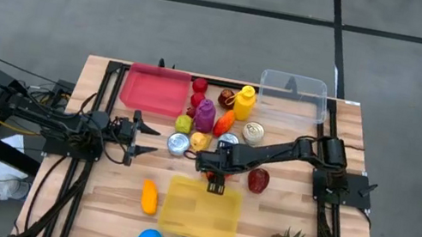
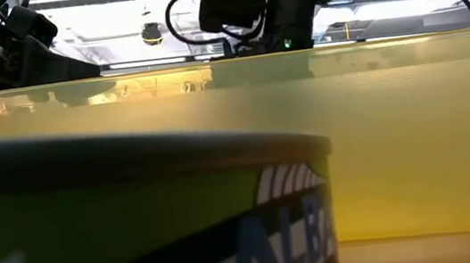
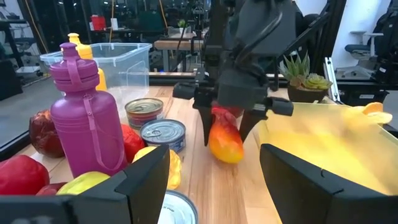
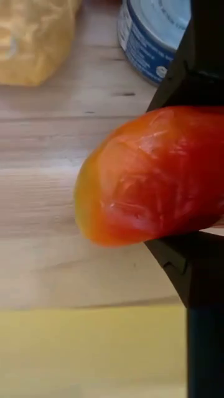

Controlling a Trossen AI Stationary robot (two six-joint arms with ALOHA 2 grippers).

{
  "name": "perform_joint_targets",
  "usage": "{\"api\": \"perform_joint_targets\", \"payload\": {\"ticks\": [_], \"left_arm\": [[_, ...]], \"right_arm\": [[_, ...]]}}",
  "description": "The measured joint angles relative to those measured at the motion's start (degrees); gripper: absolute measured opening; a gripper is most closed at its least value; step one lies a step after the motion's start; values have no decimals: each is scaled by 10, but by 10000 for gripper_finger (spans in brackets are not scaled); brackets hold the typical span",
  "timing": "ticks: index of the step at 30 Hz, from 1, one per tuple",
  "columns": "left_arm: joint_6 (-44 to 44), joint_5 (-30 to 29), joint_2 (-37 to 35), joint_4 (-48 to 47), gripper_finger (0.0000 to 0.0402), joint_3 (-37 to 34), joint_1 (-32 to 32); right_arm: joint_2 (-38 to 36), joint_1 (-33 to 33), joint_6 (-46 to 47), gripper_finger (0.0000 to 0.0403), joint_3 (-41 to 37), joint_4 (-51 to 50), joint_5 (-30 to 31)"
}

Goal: Pick & Place Food Item
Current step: Put the middle mango into the transparent bin

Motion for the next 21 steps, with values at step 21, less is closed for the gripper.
{"api": "perform_joint_targets", "payload": {"ticks": [21], "left_arm": [[0, 0, 0, -1, 245, 0, 0]], "right_arm": [[-11, 31, -123, 214, 62, 207, -24]]}}
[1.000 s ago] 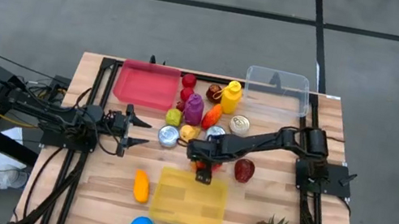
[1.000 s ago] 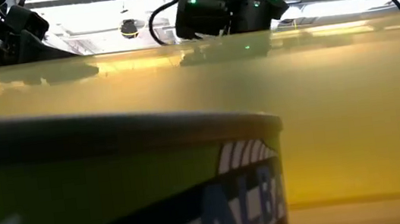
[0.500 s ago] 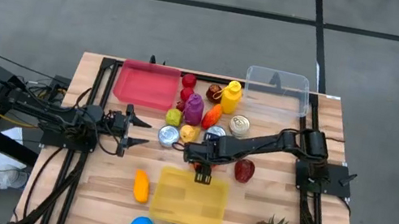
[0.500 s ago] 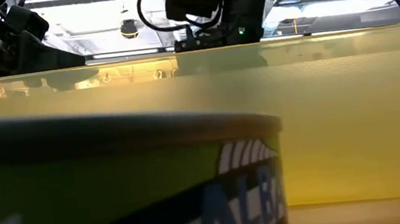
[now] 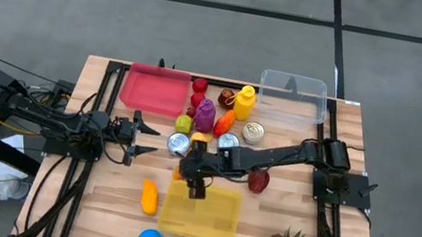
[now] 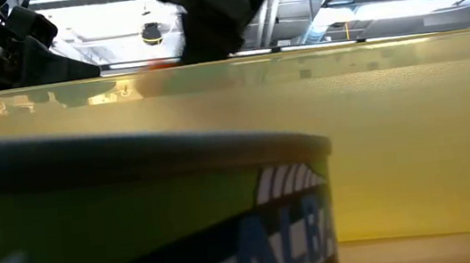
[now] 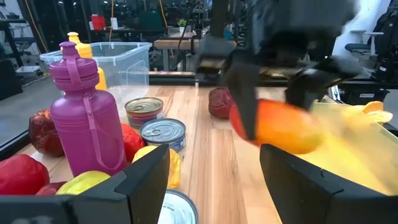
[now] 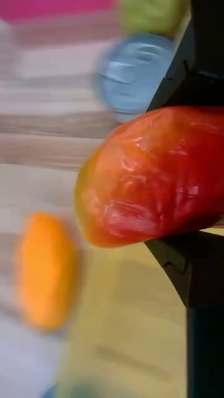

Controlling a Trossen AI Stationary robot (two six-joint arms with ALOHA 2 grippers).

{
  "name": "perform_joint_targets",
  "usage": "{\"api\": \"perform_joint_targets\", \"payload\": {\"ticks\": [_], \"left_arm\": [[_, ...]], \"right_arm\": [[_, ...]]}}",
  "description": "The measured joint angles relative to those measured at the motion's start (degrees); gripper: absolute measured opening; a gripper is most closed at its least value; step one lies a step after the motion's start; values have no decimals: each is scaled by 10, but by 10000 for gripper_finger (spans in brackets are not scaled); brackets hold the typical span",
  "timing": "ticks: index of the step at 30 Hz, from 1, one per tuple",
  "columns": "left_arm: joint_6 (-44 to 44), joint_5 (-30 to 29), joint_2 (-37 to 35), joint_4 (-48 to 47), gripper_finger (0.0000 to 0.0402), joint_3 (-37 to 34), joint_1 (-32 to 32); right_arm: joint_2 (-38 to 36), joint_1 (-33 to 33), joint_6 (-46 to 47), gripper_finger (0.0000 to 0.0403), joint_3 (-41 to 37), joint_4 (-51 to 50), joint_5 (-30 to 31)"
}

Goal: Pick & Place Food Item
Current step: Put the middle mango into the transparent bin

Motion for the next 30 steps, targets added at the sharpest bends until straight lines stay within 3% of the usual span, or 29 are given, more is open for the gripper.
{"api": "perform_joint_targets", "payload": {"ticks": [5, 14, 23, 30], "left_arm": [[0, 0, 0, -2, 245, 0, 0], [0, 0, 0, -4, 245, 0, 0], [0, 0, 0, -12, 245, 0, 0], [3, 0, 0, -16, 245, 0, 0]], "right_arm": [[-8, 2, -20, 214, -1, 114, -20], [-5, -2, -43, 214, -12, 359, -138], [-4, -6, -61, 214, -165, 782, -150], [-19, -14, -30, 214, -299, 940, -118]]}}
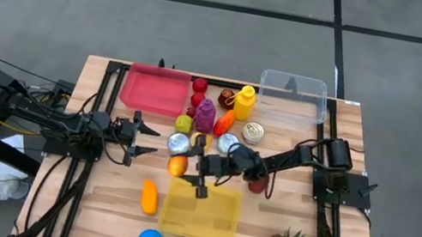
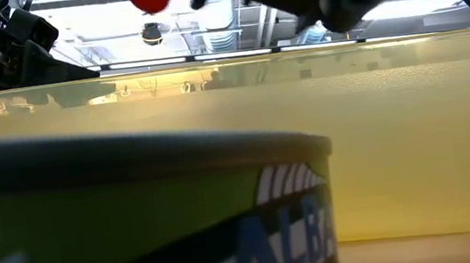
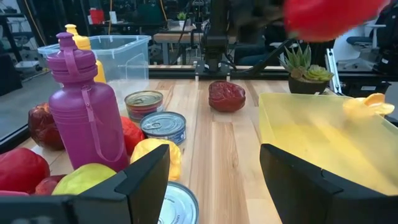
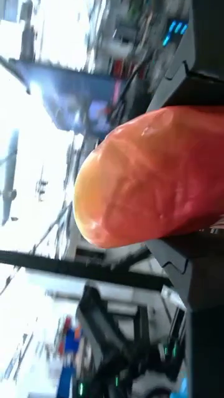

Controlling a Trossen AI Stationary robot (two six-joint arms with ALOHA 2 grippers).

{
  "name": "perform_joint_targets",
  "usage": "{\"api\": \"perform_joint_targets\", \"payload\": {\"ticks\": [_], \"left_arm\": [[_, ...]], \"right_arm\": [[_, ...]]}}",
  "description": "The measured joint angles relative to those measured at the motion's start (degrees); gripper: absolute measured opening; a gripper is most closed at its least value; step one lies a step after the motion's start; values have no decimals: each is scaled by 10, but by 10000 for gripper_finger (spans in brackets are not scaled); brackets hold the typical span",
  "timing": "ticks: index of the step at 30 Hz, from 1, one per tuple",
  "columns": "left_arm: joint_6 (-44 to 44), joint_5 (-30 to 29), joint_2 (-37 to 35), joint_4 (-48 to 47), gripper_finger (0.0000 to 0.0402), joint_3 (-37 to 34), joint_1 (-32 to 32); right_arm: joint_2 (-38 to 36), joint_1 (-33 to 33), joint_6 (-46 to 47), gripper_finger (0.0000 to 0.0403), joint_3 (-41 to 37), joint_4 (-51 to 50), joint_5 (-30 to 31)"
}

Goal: Pick & Place Food Item
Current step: Put the middle mango into the transparent bin

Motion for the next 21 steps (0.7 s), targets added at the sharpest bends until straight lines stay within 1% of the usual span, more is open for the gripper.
{"api": "perform_joint_targets", "payload": {"ticks": [5, 8, 15, 18, 21], "left_arm": [[0, 0, 0, 0, 245, 0, 0], [0, 0, 0, 0, 245, 0, 0], [0, 0, 0, 2, 245, 0, 0], [0, 0, 0, 3, 245, 0, 0], [0, 0, 0, 3, 245, 0, 0]], "right_arm": [[-41, 0, -12, 214, -90, 32, 68], [-79, 0, -21, 214, -141, 41, 104], [-178, 14, -67, 214, -253, 44, 240], [-218, 13, -75, 214, -290, 44, 294], [-250, 12, -87, 214, -316, 44, 359]]}}
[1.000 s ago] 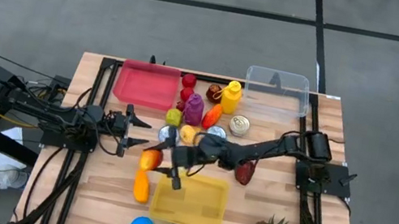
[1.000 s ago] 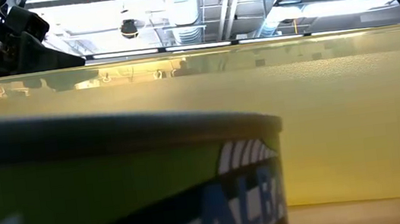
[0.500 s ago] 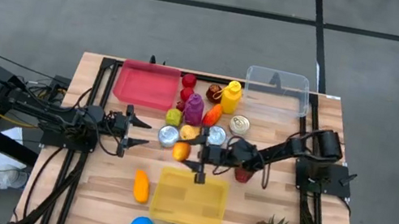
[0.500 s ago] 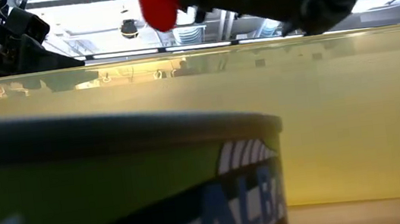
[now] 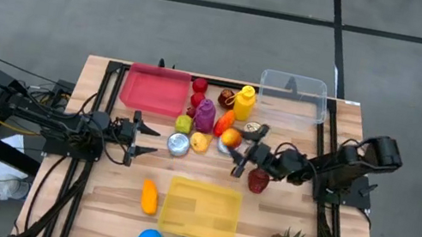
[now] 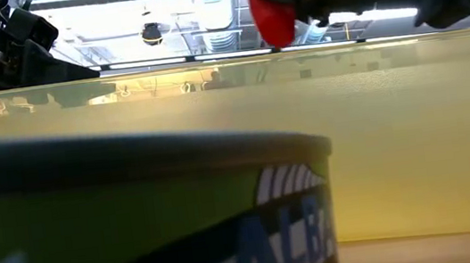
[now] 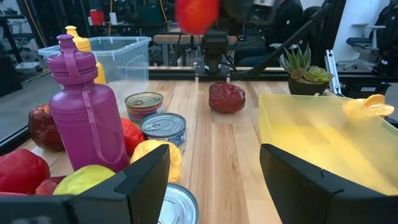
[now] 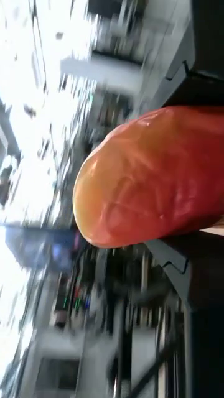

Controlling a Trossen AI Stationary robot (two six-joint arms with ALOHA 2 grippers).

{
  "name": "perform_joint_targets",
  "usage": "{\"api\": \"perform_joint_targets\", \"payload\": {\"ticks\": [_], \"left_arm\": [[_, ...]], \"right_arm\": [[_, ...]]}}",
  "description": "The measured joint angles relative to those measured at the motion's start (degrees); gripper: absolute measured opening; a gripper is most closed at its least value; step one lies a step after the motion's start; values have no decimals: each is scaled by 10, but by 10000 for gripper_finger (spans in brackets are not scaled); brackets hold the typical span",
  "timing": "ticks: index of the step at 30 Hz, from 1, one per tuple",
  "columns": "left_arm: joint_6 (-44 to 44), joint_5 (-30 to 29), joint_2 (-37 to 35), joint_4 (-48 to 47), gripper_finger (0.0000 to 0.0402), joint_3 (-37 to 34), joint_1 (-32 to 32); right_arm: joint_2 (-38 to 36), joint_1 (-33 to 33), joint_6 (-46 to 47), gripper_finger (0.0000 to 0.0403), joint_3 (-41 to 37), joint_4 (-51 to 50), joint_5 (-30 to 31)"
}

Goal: Pick & Place Food Item
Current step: Put the middle mango into the transparent bin

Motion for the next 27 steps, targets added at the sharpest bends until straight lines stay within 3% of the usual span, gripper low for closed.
{"api": "perform_joint_targets", "payload": {"ticks": [5, 10, 18, 27], "left_arm": [[0, 0, 0, 0, 245, 0, 0], [0, 0, 0, 0, 245, 0, 0], [0, 0, 0, 0, 245, 0, 0], [0, 0, 0, 0, 245, 0, 0]], "right_arm": [[-28, -15, -13, 214, -24, -1, 92], [-29, -49, -29, 214, -25, -1, 147], [-29, -132, -29, 214, -25, -5, 200], [-29, -228, 4, 214, -25, -85, 230]]}}
